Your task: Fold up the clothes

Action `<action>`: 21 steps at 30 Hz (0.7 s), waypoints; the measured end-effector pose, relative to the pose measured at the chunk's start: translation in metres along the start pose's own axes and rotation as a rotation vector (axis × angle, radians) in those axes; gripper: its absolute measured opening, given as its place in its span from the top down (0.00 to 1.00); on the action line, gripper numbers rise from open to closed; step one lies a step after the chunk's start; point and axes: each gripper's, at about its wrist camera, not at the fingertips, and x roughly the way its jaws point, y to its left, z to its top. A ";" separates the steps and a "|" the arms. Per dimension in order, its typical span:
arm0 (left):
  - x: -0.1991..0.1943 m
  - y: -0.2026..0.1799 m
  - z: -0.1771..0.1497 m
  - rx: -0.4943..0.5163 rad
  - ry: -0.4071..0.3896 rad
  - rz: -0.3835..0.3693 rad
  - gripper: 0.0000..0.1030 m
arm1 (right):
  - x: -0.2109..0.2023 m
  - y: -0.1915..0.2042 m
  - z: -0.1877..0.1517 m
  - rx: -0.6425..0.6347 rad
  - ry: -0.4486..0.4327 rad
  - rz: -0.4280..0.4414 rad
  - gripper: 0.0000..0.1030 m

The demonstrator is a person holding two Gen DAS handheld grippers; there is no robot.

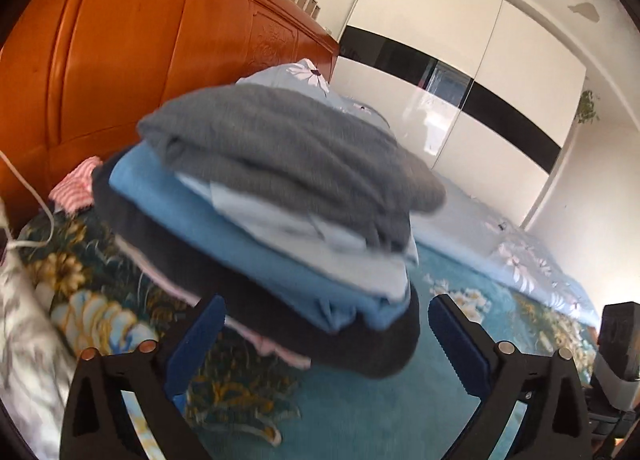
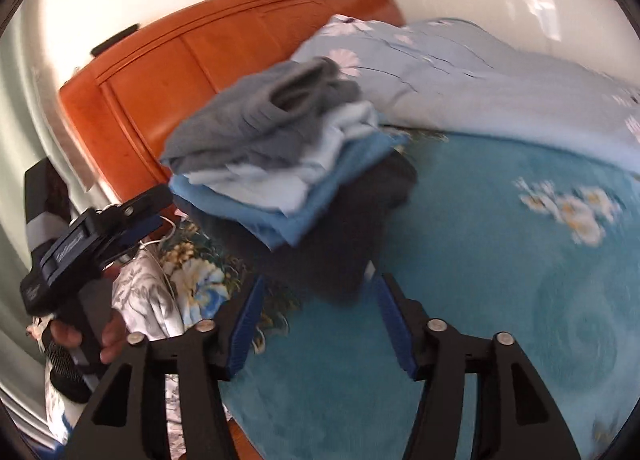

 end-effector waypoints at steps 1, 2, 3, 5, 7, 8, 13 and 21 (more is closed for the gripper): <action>-0.006 -0.004 -0.008 0.013 -0.003 0.033 0.00 | -0.005 0.003 -0.007 -0.004 -0.008 -0.016 0.37; -0.013 -0.007 -0.016 0.026 -0.006 0.067 0.00 | -0.012 0.008 -0.014 -0.016 -0.014 -0.030 0.35; -0.019 -0.010 -0.023 0.039 -0.010 0.102 0.00 | -0.017 0.012 -0.019 -0.028 -0.025 -0.044 0.32; -0.030 -0.016 -0.031 0.066 -0.017 0.163 0.00 | -0.028 0.019 -0.024 -0.049 -0.052 -0.070 0.16; -0.042 -0.021 -0.037 0.087 -0.030 0.185 0.00 | -0.038 0.026 -0.030 -0.070 -0.080 -0.097 0.11; -0.048 -0.023 -0.040 0.099 -0.037 0.193 0.00 | -0.044 0.030 -0.033 -0.080 -0.094 -0.111 0.09; -0.074 -0.037 -0.048 0.131 -0.067 0.213 0.00 | -0.070 0.048 -0.047 -0.132 -0.163 -0.178 0.00; -0.099 -0.065 -0.047 0.165 -0.102 0.248 0.00 | -0.102 0.062 -0.059 -0.170 -0.201 -0.206 0.00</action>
